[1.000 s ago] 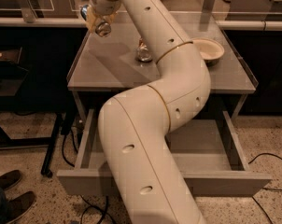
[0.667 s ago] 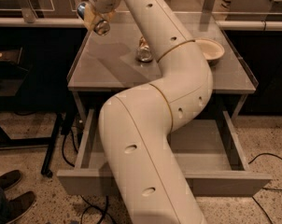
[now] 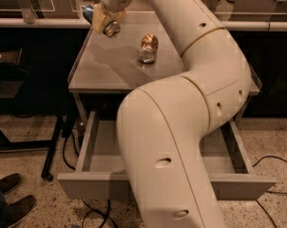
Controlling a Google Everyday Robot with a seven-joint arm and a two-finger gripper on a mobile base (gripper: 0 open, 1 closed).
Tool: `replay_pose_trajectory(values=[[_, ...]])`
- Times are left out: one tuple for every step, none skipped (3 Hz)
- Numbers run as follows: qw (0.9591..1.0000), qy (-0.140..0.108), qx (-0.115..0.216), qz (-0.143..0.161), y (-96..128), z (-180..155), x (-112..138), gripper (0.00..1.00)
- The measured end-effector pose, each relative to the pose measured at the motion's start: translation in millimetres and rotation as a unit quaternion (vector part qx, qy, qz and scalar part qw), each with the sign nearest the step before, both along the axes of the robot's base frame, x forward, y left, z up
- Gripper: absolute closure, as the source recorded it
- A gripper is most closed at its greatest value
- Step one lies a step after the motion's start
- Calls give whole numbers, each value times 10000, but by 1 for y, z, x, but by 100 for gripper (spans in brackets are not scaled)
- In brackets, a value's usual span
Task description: Place redbull can into top drawer
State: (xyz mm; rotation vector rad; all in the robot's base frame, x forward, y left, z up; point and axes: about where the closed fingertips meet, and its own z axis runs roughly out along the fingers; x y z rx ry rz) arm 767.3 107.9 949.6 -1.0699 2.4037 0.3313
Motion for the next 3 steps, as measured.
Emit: replay_pose_trajectory(values=[[9987,181,473,-95,-24,19,-28,100],[9965,381,735,-142,-41,22,-65,100],[9960,696,547,-88,-39,-13,-79,100]])
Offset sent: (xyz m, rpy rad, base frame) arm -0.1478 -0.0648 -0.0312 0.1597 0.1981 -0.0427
